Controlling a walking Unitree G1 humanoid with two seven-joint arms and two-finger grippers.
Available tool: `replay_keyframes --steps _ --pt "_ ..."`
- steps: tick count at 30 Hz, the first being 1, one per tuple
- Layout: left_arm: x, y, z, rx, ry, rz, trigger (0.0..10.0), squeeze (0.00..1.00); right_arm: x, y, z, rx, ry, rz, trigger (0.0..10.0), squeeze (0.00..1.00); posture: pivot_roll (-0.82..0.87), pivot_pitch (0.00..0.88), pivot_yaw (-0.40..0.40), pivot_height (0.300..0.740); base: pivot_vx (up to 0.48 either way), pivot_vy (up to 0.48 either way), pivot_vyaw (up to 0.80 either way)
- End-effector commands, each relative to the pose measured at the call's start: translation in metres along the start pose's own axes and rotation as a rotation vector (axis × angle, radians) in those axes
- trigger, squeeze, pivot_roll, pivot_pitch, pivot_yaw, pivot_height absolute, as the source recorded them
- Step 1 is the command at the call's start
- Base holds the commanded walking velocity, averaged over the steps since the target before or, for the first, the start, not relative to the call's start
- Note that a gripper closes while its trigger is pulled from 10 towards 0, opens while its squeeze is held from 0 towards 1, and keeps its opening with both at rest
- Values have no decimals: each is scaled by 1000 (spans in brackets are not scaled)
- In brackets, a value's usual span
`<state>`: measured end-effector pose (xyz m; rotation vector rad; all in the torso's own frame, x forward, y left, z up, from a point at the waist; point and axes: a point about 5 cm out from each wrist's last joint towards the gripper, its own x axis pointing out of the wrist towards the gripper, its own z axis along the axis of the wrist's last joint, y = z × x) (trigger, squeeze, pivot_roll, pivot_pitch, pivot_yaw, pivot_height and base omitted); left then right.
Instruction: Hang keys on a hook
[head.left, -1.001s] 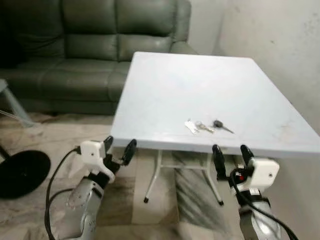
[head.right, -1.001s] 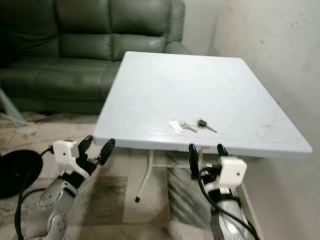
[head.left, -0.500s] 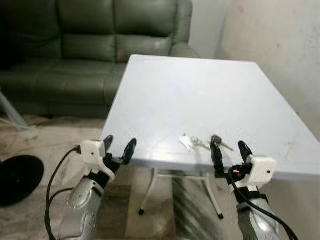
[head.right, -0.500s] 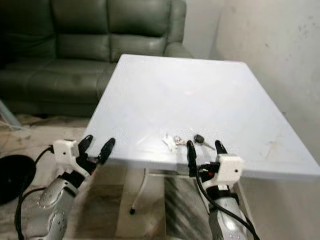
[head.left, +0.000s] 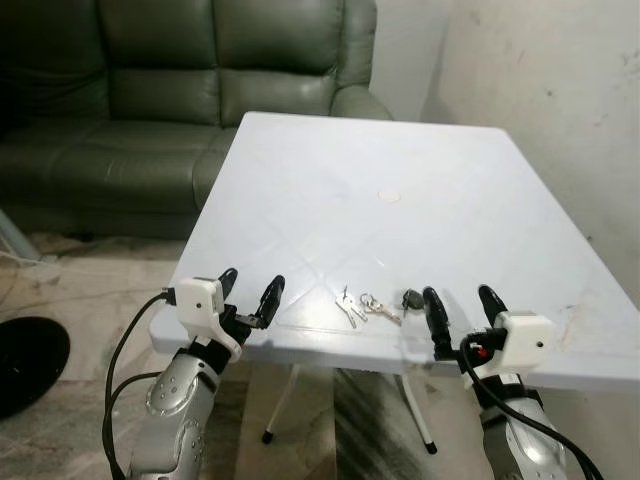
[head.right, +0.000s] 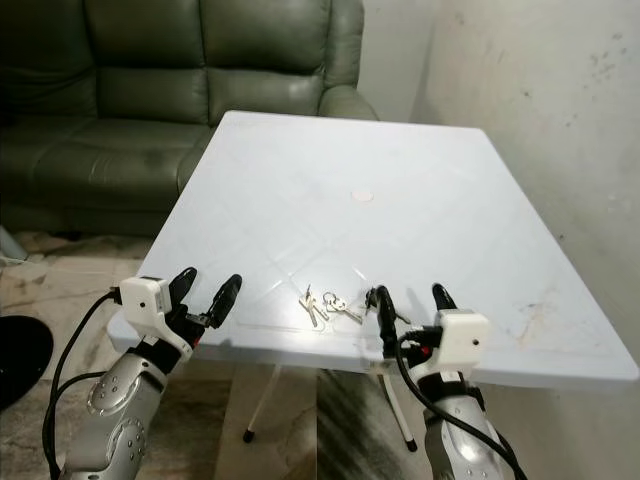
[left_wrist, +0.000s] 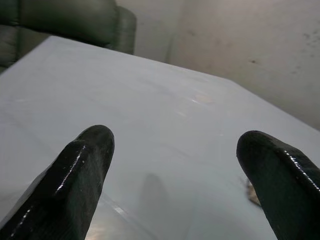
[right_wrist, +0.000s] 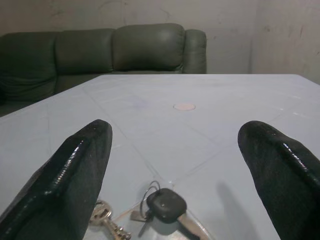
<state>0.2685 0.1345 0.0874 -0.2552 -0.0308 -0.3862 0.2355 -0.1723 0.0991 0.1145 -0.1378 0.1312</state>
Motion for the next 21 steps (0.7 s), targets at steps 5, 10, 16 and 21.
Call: replay_keyframes --steps 5,10,16,21 --pt "2 -14 -1 13 14 -97 10000 0 9 0 1 -34 55 62 10000 0 -29 16 -50 740 0 0 0" --pt "0 -22 -2 24 23 -149 10000 0 18 1 5 -24 90 65 10000 0 -24 25 -57 740 0 0 0" --pt "-3 -30 -5 36 38 -187 10000 0 31 5 8 -8 133 33 10000 0 -20 34 -62 740 0 0 0" --pt "-6 -33 -4 22 38 -195 10000 0 37 15 6 -6 183 18 10000 0 -7 44 -71 740 0 0 0"
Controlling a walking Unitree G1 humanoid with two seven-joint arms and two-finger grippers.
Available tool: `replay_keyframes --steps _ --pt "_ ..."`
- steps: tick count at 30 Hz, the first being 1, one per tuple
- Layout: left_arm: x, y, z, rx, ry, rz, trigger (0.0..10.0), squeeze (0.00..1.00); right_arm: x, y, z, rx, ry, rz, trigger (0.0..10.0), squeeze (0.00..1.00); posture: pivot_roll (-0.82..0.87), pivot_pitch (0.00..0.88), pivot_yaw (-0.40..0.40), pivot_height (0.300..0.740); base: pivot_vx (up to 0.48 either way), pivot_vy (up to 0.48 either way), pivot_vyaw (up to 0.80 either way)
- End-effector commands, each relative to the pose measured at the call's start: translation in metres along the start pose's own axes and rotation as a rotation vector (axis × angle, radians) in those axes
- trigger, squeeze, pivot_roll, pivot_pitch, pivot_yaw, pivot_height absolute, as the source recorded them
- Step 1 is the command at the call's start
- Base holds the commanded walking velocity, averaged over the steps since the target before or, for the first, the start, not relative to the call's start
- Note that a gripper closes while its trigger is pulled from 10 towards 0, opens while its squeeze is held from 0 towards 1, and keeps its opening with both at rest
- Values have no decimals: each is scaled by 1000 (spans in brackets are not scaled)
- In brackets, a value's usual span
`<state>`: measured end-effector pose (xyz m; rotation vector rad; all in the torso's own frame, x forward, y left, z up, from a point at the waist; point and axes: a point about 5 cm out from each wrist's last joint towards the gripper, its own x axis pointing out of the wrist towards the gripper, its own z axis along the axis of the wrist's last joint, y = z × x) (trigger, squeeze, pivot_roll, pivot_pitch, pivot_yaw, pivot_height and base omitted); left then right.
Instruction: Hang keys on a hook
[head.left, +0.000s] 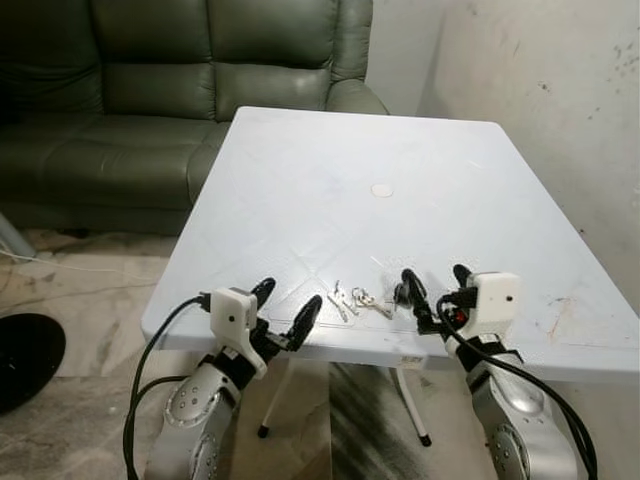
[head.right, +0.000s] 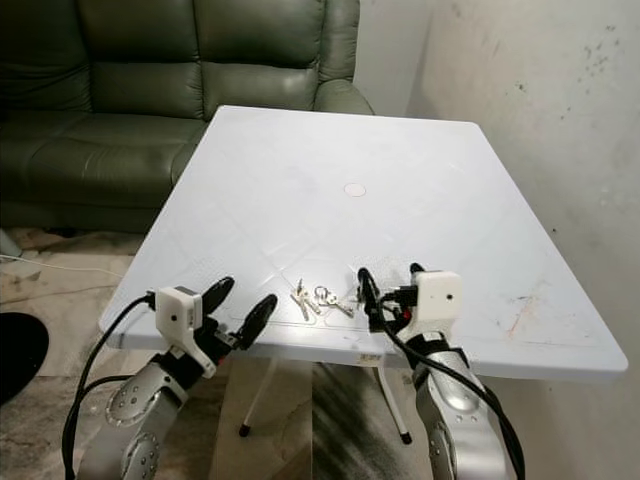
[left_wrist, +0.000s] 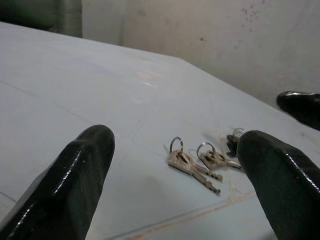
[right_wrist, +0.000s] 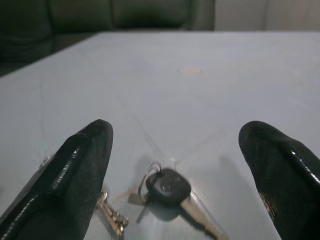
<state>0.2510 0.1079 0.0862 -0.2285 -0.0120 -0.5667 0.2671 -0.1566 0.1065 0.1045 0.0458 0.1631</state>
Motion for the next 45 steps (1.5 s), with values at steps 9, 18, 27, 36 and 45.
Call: replay_keyframes --steps 9,18,27,36,45 --pt "-3 -6 4 0 -4 -15 10000 0 6 13 -3 36 81 -69 10000 0 0 64 -76 740 0 0 0" --pt "-12 -8 3 -6 15 -9 10000 0 3 21 -7 45 105 -110 10000 0 6 88 -76 740 0 0 0" --pt "-16 -10 3 -8 26 -4 10000 0 7 33 -7 55 99 -98 10000 0 13 98 -81 740 0 0 0" --pt "-14 -10 5 -11 19 8 10000 0 21 45 -1 39 71 -79 10000 0 24 99 -85 740 0 0 0" --pt "-14 -8 6 -7 14 19 10000 0 29 43 -5 -8 101 -106 10000 0 30 102 -86 740 0 0 0"
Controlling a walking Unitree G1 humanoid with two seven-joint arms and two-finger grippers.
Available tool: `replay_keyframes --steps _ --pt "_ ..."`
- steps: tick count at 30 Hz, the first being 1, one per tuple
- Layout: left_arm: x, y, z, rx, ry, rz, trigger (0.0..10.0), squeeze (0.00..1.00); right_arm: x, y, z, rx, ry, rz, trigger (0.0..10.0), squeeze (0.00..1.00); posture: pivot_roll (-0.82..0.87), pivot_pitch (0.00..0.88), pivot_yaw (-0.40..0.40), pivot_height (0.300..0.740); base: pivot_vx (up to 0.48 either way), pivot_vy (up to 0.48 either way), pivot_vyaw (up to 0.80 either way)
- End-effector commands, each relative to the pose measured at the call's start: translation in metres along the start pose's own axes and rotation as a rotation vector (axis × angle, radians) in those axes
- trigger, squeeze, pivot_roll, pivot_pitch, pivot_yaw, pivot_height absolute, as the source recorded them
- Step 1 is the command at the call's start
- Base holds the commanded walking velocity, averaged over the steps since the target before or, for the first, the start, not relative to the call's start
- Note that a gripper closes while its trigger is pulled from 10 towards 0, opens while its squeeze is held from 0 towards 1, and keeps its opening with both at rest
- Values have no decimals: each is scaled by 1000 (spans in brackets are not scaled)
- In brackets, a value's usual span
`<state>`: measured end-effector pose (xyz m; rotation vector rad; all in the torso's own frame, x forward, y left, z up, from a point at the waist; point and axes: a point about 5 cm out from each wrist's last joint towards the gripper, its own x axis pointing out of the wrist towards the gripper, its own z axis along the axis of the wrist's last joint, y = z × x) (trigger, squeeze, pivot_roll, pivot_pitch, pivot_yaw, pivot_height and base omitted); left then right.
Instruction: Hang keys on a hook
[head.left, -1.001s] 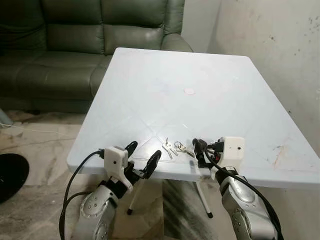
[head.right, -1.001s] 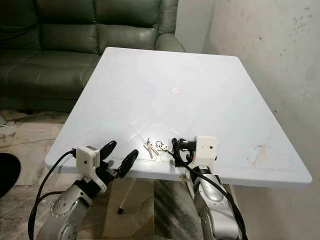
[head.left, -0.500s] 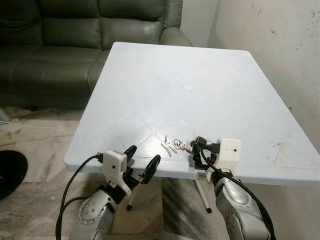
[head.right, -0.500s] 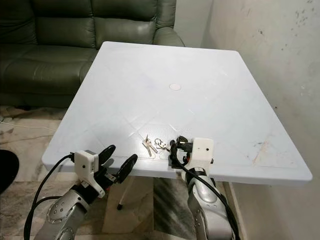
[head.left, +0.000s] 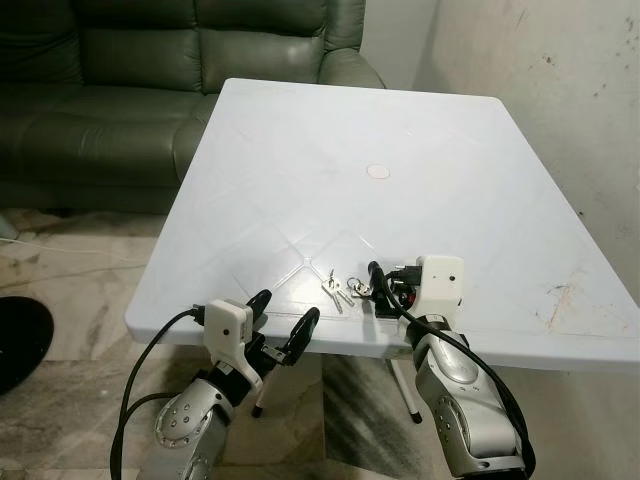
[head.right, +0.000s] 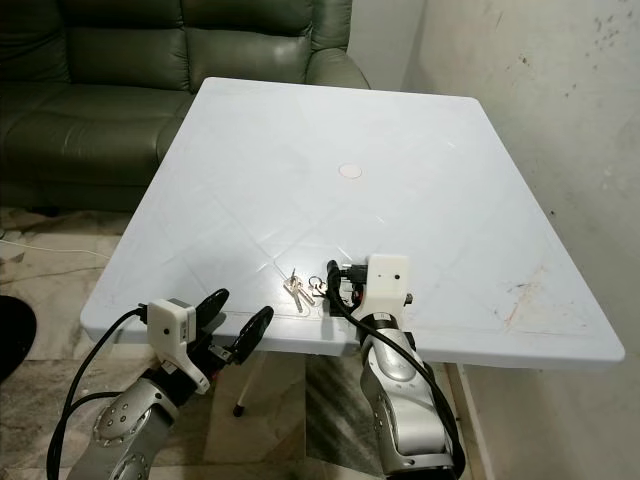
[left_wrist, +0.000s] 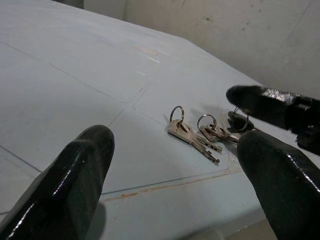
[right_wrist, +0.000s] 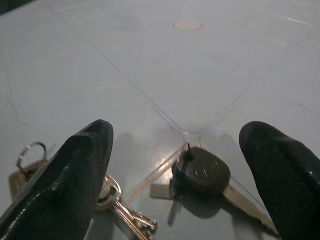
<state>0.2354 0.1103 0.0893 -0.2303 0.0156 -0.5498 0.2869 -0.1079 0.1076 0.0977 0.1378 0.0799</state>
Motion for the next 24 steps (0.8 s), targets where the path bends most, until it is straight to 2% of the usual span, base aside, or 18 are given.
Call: replay_keyframes --steps 1,14,15,17,24 --pt "0 -1 4 1 -9 1 10000 0 2 -1 -3 -20 18 -23 10000 0 30 102 -86 740 0 0 0" --pt "1 -1 4 2 -9 5 10000 0 -1 -3 -13 -70 41 -35 10000 0 28 110 -88 740 0 0 0" --pt "1 0 5 3 -10 6 10000 0 -2 -3 -11 -69 30 -42 3098 0 28 108 -88 740 0 0 0" --pt "2 -1 5 4 -11 6 10000 0 -1 -4 -10 -79 17 -58 157 0 28 108 -87 740 0 0 0" --pt "3 -1 5 6 -12 9 10000 0 -1 -2 -13 -126 34 -56 0 0 34 110 -91 740 0 0 0"
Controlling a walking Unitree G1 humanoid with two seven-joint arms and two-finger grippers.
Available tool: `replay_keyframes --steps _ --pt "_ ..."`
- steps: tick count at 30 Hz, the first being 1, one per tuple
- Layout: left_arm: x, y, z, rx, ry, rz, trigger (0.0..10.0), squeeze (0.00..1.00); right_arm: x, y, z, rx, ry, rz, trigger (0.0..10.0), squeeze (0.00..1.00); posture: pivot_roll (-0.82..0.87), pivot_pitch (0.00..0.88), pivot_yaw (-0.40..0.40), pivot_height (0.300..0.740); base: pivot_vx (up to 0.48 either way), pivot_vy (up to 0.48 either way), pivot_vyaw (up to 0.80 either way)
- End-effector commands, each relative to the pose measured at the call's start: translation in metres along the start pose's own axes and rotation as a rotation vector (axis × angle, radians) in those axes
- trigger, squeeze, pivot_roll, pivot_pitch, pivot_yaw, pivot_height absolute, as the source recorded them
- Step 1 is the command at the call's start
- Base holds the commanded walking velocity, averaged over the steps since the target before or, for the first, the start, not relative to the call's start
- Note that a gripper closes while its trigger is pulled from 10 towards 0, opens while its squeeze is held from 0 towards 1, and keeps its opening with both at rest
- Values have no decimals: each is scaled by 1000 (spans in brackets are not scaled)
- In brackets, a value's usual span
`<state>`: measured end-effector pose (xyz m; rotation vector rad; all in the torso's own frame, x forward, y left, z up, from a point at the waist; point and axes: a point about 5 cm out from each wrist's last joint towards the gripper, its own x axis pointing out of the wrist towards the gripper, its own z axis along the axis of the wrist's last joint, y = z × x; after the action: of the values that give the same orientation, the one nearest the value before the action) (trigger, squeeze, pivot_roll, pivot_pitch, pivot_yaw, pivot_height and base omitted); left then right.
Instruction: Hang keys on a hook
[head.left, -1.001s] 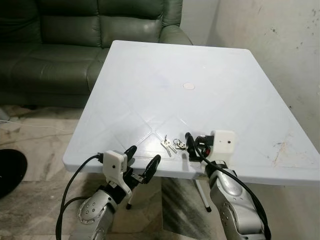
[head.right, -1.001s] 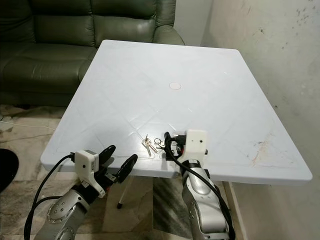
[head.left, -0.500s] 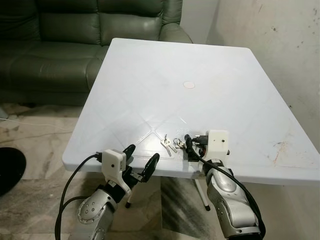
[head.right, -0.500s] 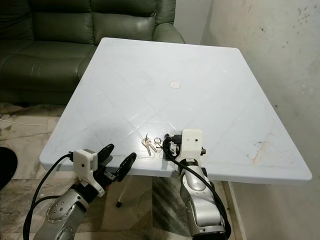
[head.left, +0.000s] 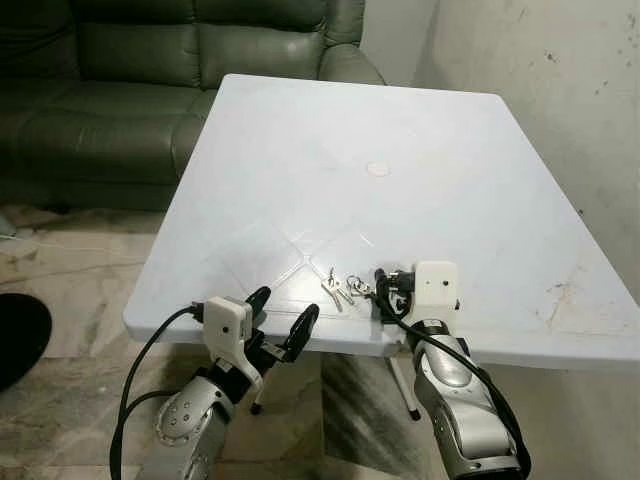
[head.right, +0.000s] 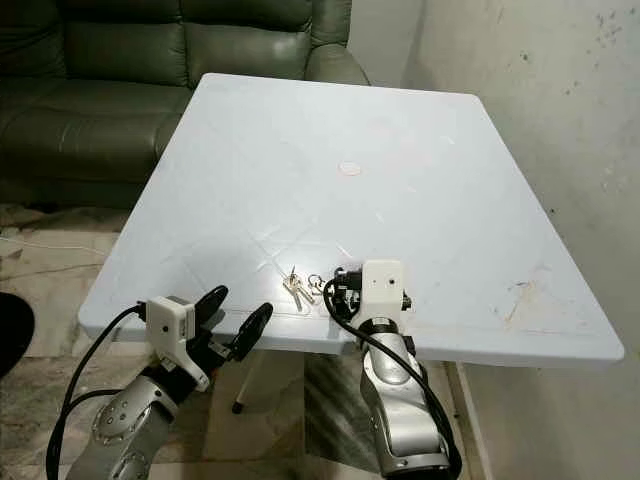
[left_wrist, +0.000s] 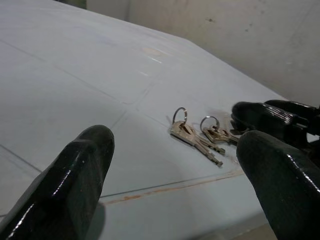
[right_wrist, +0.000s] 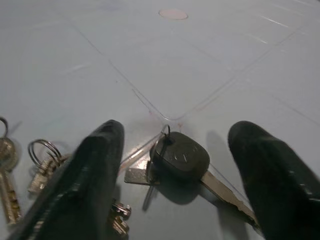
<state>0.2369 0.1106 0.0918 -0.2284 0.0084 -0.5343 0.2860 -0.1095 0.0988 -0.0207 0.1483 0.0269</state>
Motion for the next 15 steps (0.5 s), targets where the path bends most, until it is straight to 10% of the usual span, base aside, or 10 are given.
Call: replay_keyframes --steps 1,3,4,13,15 --pt "1 -1 3 2 -5 -4 10000 0 -1 2 -5 -9 20 14 0 0 34 110 -91 740 0 0 0" --pt "1 -1 3 2 -6 -2 10000 0 -1 3 -7 4 38 28 4549 0 34 110 -91 740 0 0 0" --pt "1 -1 3 2 -6 -1 10000 0 -1 5 -10 29 63 51 10000 0 34 111 -92 740 0 0 0" --pt "2 -1 3 5 -6 2 10000 0 -1 5 -10 -3 58 46 10000 0 33 109 -94 740 0 0 0" --pt "2 -1 3 5 -6 2 10000 0 -2 4 -10 -18 50 31 4039 0 33 110 -94 740 0 0 0"
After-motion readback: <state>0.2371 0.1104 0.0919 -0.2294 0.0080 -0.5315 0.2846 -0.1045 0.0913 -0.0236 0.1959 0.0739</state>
